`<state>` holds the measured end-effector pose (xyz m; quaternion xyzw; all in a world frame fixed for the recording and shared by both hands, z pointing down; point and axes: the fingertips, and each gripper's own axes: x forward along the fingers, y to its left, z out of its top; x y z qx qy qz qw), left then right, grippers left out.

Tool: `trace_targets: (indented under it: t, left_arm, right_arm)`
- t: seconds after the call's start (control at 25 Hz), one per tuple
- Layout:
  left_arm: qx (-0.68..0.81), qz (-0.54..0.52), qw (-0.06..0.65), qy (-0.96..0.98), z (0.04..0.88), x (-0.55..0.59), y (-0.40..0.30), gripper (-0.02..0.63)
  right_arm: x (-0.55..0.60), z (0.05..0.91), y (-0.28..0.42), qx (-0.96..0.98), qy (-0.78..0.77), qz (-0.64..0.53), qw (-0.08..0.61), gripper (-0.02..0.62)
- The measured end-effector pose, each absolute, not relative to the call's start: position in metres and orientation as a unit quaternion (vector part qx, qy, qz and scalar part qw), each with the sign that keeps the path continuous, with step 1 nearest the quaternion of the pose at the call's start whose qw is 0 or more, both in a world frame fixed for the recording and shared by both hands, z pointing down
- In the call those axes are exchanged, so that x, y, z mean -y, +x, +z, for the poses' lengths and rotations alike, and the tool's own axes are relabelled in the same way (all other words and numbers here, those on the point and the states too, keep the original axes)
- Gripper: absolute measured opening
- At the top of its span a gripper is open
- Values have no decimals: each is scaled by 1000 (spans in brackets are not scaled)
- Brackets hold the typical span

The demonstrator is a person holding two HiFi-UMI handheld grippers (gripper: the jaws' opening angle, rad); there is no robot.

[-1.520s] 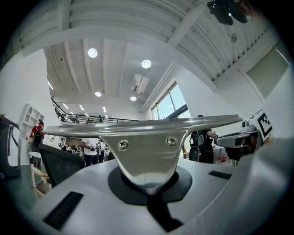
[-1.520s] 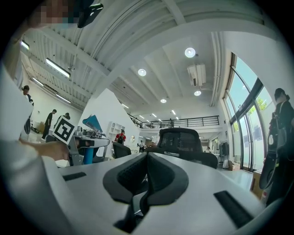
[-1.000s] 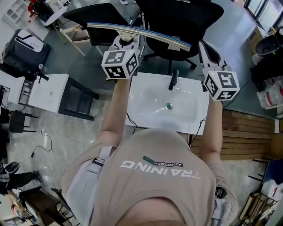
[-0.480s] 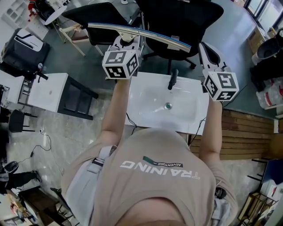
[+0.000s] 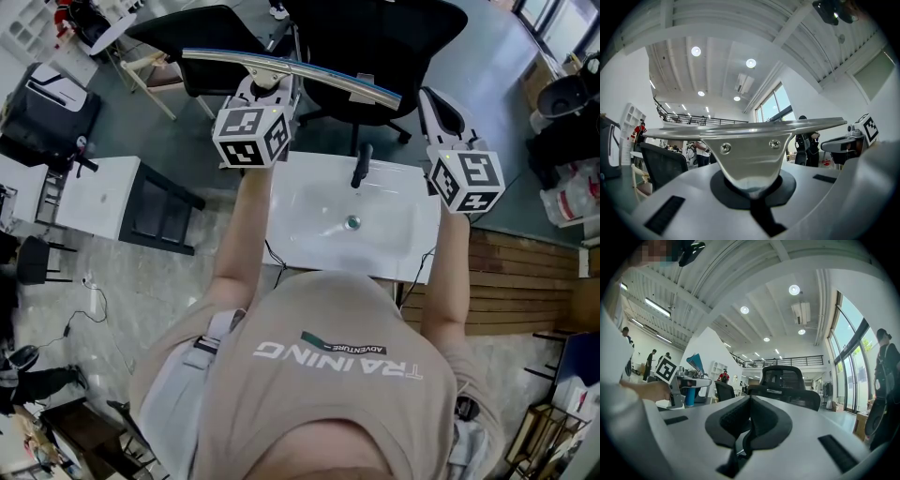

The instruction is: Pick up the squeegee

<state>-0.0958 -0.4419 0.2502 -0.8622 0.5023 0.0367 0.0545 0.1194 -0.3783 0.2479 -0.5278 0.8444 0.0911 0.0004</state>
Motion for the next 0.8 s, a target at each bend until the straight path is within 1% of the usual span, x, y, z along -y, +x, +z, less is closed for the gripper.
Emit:
trace_targets:
  t: [0.8]
  left_arm:
    - [-510, 38, 64, -857, 244, 426, -99, 11]
  right_arm:
    - [365, 243, 118, -849, -519, 96, 2, 31]
